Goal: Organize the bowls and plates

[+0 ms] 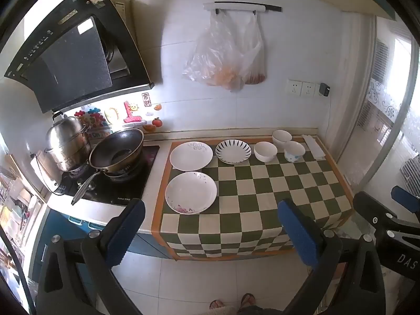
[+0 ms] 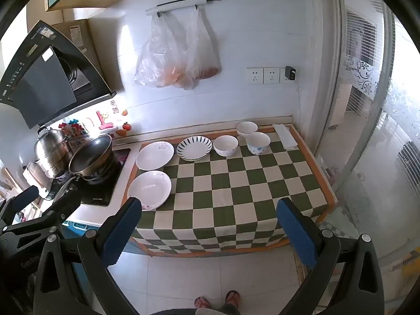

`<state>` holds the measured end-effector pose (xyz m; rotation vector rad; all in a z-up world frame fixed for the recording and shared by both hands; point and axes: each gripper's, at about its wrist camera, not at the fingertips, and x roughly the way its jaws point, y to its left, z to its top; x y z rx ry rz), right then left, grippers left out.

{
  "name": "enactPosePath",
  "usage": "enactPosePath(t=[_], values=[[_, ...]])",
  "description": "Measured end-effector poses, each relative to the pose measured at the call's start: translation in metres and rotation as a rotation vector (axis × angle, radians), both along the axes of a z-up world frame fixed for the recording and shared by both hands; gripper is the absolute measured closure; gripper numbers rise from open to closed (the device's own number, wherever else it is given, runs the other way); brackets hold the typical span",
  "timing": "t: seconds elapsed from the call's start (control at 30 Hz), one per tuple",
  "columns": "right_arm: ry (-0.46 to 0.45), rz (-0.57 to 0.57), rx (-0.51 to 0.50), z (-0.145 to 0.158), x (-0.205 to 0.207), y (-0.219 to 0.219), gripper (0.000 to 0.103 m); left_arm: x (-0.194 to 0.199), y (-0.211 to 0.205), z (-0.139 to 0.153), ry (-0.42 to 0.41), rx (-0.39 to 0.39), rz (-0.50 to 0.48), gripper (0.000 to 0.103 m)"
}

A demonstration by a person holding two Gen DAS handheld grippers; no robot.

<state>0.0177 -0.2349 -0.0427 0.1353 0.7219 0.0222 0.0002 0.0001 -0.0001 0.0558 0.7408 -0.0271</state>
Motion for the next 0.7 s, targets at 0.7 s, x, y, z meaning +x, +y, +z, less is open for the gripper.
enactPosePath(t=[0.7], values=[[0.007, -0.003, 0.005, 0.001, -0.0052, -0.0001, 0.0, -0.0025, -0.0008, 0.0066, -0.013, -0.01, -0.003, 0.0]])
